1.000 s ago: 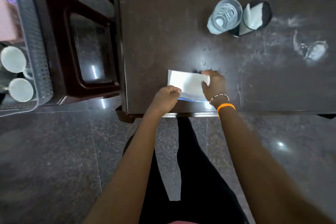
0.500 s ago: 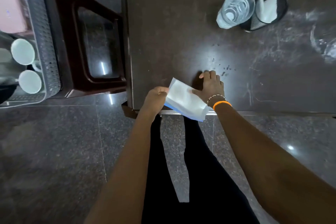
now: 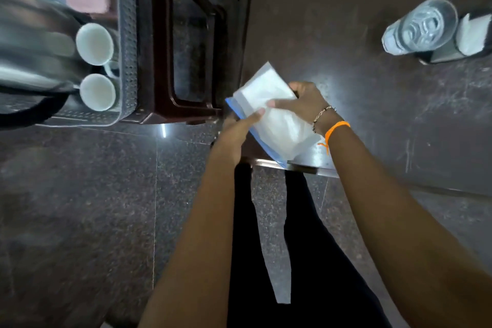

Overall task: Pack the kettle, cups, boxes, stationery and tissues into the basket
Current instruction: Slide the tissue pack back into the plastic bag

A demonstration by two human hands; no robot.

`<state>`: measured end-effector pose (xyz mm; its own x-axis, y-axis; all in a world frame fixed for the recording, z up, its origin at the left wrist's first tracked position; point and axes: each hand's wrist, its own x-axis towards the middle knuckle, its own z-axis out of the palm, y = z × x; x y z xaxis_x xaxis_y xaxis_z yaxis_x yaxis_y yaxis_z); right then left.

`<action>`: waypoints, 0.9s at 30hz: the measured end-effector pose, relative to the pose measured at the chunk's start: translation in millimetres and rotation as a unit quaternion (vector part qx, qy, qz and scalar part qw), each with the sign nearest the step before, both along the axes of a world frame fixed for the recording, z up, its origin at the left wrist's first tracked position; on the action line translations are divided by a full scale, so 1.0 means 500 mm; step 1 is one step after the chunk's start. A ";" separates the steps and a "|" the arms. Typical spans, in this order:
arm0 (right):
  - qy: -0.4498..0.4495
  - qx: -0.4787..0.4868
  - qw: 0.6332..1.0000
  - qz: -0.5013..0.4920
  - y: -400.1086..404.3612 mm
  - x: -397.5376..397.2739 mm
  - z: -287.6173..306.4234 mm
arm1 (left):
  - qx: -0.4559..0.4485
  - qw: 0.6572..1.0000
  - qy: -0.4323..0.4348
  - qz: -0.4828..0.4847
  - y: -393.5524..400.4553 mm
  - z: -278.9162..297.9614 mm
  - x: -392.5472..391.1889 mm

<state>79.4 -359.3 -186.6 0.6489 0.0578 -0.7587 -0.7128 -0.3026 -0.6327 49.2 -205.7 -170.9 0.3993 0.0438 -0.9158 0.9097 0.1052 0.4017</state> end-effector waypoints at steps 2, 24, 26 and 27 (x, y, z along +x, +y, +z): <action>-0.004 0.043 0.998 -0.045 0.034 0.040 0.044 | -0.060 0.996 -0.039 0.059 0.040 0.045 0.039; -0.270 -0.037 0.958 -0.092 0.518 0.380 0.218 | 0.038 0.957 -0.194 0.211 0.387 0.254 0.315; -0.247 -0.066 0.967 -0.018 0.553 0.429 0.204 | 0.160 0.955 -0.202 0.150 0.388 0.244 0.305; -0.232 -0.065 0.970 0.026 0.570 0.446 0.195 | 0.202 0.942 -0.239 0.124 0.389 0.245 0.302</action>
<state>302.3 -74.1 -89.1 0.9212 0.0228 -0.3885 -0.3422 -0.4283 -0.8363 200.5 -11.4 -48.6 0.6926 0.4968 -0.5230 0.5826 0.0422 0.8117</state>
